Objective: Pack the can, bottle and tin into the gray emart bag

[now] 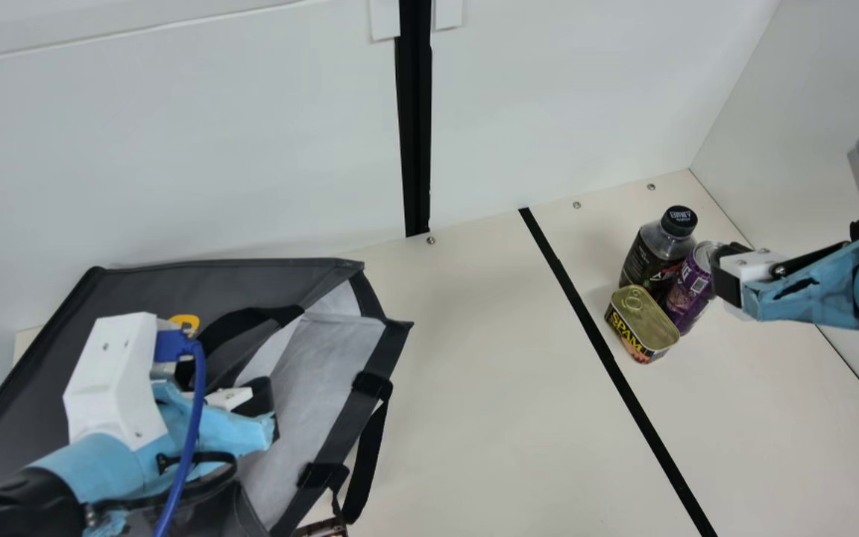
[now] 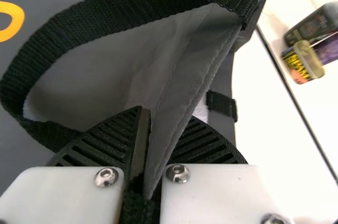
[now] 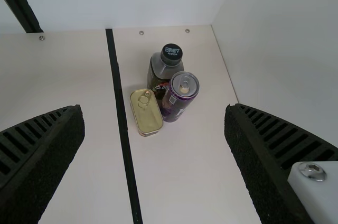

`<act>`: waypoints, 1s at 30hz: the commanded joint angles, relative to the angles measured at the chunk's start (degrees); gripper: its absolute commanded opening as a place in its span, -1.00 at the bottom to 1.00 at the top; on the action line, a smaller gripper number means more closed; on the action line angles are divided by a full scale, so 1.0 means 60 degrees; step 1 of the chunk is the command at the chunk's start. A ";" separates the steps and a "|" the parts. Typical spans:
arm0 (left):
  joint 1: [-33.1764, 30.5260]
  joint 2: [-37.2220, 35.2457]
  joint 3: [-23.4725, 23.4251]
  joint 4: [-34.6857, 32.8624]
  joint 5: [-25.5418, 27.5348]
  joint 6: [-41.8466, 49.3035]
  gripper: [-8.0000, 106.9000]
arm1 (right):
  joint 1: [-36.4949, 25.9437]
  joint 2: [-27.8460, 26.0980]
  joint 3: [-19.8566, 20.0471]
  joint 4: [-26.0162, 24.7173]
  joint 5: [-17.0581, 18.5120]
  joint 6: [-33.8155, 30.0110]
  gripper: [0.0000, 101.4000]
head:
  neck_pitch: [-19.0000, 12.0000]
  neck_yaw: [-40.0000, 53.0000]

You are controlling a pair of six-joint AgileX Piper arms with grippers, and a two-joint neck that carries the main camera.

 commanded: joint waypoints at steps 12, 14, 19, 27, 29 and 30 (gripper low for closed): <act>0.0568 0.0167 0.0170 -0.2496 -0.0009 0.1692 -0.68 | 0.0000 0.0000 0.0000 0.0000 0.0000 0.0000 0.79 | -0.0216 -0.0008; 0.0678 0.0194 0.0180 -0.2823 0.0015 0.1905 -0.68 | 0.0000 0.0000 0.0000 0.0000 0.0000 0.0000 0.79 | -0.0216 -0.0008; 0.0971 0.0246 0.0210 -0.3536 0.0107 0.2410 -0.68 | 0.0000 0.0000 0.0000 0.0000 0.0000 0.0000 0.79 | -0.0216 -0.0008; 0.1444 0.0330 0.0214 -0.4103 0.0174 0.2894 -0.68 | 0.0000 0.0000 0.0000 0.0000 0.0000 0.0000 0.79 | -0.0216 -0.0008; 0.1554 0.0360 0.0196 -0.4170 0.0184 0.2970 -0.68 | 0.0000 0.0000 0.0000 0.0000 0.0000 0.0000 0.79 | -0.0216 -0.0008; 0.1603 0.0373 0.0190 -0.4202 0.0188 0.3004 -0.68 | 0.0000 0.0000 0.0000 0.0000 0.0000 0.0000 0.79 | -0.0216 -0.0008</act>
